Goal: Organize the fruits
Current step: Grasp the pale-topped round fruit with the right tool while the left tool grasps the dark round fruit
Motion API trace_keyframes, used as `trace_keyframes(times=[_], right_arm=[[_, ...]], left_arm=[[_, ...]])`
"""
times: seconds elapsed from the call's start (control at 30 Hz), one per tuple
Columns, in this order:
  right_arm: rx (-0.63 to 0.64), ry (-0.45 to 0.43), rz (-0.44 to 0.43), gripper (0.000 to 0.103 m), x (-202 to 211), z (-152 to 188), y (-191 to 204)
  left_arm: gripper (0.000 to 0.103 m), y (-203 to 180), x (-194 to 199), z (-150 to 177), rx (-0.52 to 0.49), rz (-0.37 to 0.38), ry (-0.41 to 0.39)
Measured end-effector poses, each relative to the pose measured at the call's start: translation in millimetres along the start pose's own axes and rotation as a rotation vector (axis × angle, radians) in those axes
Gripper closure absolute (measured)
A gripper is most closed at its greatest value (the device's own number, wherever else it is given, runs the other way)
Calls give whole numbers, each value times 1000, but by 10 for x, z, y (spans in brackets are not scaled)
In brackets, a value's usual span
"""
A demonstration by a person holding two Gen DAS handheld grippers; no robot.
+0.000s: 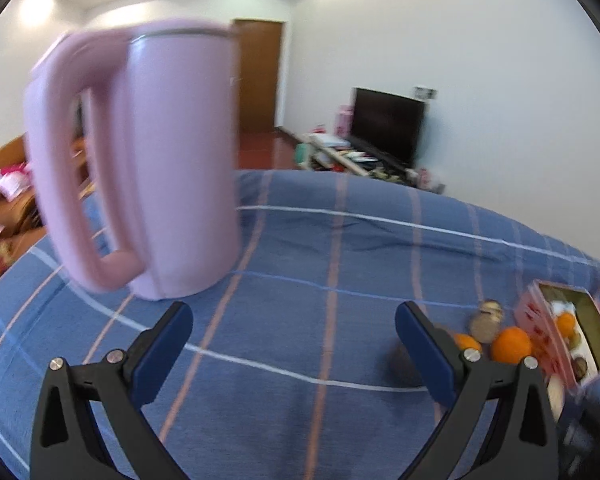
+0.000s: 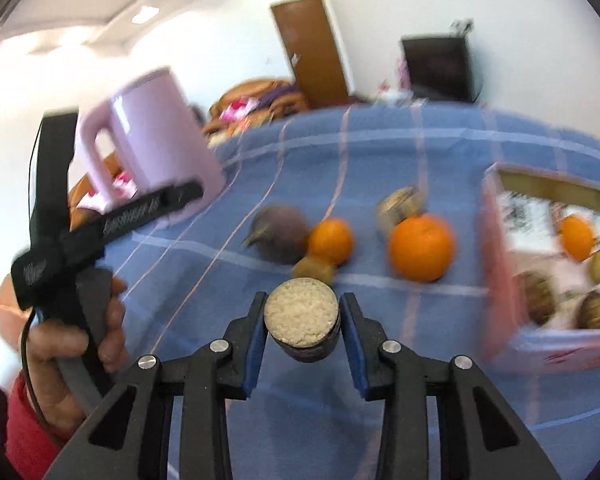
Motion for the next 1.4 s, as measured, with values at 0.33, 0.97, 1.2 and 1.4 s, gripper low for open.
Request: trace_keyframes(times=[0.33, 0.97, 1.2, 1.4], right_arm=[[-77, -70, 116, 65, 97, -130, -310], [-129, -79, 135, 65, 144, -120, -454], [-139, -81, 131, 65, 142, -115, -482], [-142, -80, 132, 65, 151, -111, -481]], left_arm=[[4, -567, -53, 127, -137, 219, 83], [40, -575, -518, 201, 79, 244, 283], [35, -505, -442, 238, 119, 230, 284], [37, -520, -451, 219, 97, 220, 285]])
Point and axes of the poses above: each gripper's, at about its wrist camera, not at the fingertips, and x roughly against the way its jaws point, y to its left, z to its underside, the point moved 1 cm from there along -x, roughly the way its jaws point, and after that the axes turned 4 degrees about -y, right-handed, at the moved point
